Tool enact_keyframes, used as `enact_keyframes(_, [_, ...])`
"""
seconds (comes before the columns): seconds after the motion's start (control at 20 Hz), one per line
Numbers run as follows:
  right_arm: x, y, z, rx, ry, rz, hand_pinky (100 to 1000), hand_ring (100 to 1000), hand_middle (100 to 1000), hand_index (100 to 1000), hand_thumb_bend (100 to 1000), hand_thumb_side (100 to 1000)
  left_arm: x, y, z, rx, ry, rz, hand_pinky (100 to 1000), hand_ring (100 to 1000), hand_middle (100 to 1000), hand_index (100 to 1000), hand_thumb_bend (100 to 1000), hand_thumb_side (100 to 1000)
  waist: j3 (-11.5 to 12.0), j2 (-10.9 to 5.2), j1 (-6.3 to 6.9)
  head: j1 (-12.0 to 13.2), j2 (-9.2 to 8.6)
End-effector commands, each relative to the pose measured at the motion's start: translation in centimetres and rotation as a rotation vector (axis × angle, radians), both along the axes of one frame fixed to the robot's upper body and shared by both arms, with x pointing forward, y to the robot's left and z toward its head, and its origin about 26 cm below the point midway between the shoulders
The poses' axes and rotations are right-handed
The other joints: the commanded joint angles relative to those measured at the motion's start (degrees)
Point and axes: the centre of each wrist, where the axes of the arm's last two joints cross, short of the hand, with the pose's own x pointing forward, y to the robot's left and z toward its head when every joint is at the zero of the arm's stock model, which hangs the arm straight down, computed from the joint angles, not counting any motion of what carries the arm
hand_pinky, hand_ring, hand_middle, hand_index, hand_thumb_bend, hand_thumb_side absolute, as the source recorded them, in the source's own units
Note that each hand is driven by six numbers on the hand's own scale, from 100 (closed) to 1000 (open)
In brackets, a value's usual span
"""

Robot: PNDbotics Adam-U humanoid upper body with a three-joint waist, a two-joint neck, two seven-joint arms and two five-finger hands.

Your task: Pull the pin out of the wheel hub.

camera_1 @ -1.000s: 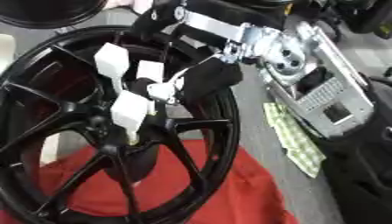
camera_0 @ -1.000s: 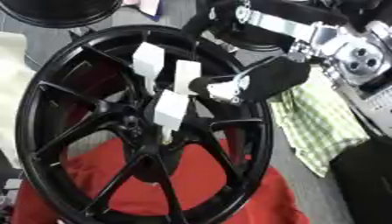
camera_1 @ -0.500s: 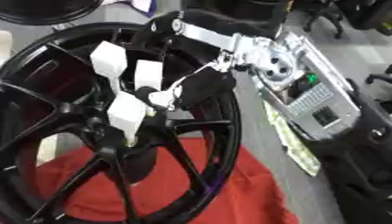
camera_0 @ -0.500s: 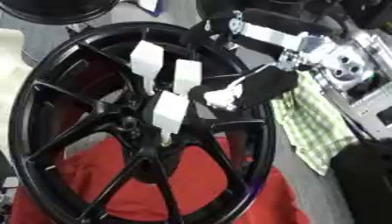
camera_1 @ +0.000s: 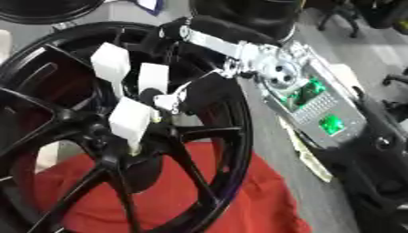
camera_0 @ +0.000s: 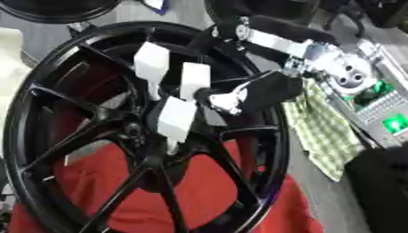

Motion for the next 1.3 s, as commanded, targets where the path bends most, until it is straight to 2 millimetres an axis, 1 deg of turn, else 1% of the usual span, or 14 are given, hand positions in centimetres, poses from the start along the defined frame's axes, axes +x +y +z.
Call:
enact_keyframes(0.05, [0.0, -0.2, 0.6, 0.009, -0.029, -0.017, 860, 920, 773, 855, 315, 364, -0.1, -0.1, 0.6, 0.016, -0.018, -0.008, 692, 569, 540, 669, 100, 854, 0.1, -0.79, 0.66, -0.4, -0.88])
enact_keyframes(0.45, [0.2, -0.2, 0.5, 0.008, -0.02, -0.017, 859, 918, 769, 850, 315, 359, -0.1, -0.2, 0.6, 0.014, -0.018, -0.013, 692, 569, 541, 669, 100, 856, 0.4, -0.23, 0.72, -0.7, -0.97])
enact_keyframes(0.95, [1.0, -0.2, -0.1, -0.003, -0.009, -0.026, 853, 911, 757, 838, 317, 343, 0.0, -0.3, 0.6, 0.011, -0.017, -0.019, 694, 570, 541, 669, 100, 858, 0.9, 0.27, 0.59, -0.8, -1.29])
enact_keyframes(1.3, [1.3, -0.3, -0.5, -0.009, 0.002, -0.028, 847, 902, 719, 809, 318, 340, 0.0, -0.3, 0.6, 0.008, -0.016, -0.02, 694, 570, 542, 669, 100, 859, 1.0, 0.41, 0.5, -0.9, -1.32])
